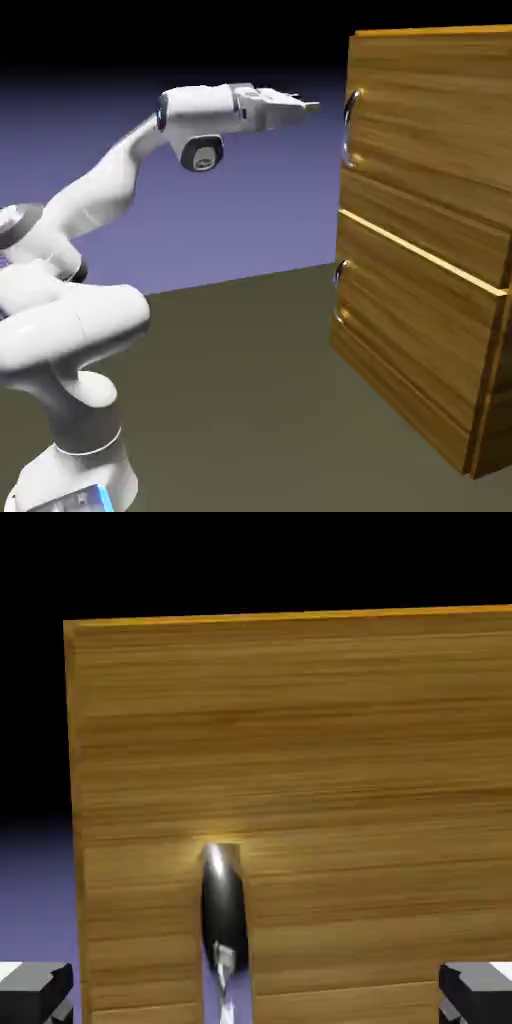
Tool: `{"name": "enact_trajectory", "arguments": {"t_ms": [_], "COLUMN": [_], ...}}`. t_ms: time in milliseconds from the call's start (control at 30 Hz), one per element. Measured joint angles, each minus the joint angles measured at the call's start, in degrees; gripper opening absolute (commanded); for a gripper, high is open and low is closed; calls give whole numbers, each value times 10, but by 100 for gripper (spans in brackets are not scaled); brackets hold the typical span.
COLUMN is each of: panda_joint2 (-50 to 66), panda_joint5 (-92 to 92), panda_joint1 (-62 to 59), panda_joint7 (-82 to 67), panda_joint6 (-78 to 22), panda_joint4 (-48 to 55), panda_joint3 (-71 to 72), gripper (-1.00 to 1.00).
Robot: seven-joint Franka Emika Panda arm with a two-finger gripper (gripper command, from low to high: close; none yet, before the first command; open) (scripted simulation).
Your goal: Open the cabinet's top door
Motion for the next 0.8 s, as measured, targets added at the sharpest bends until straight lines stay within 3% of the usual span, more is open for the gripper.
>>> {"name": "enact_trajectory", "arguments": {"t_ms": [200,233,433,800], "panda_joint2": [-13,-10,-19,-25], "panda_joint5": [68,76,131,179], "panda_joint1": [-89,-108,-52,83], "panda_joint7": [-12,-11,-86,-246], "panda_joint6": [-5,-3,-65,-283], "panda_joint4": [74,93,10,-218], "panda_joint3": [29,31,14,-69], "gripper": [0,-100,-100,-100]}}
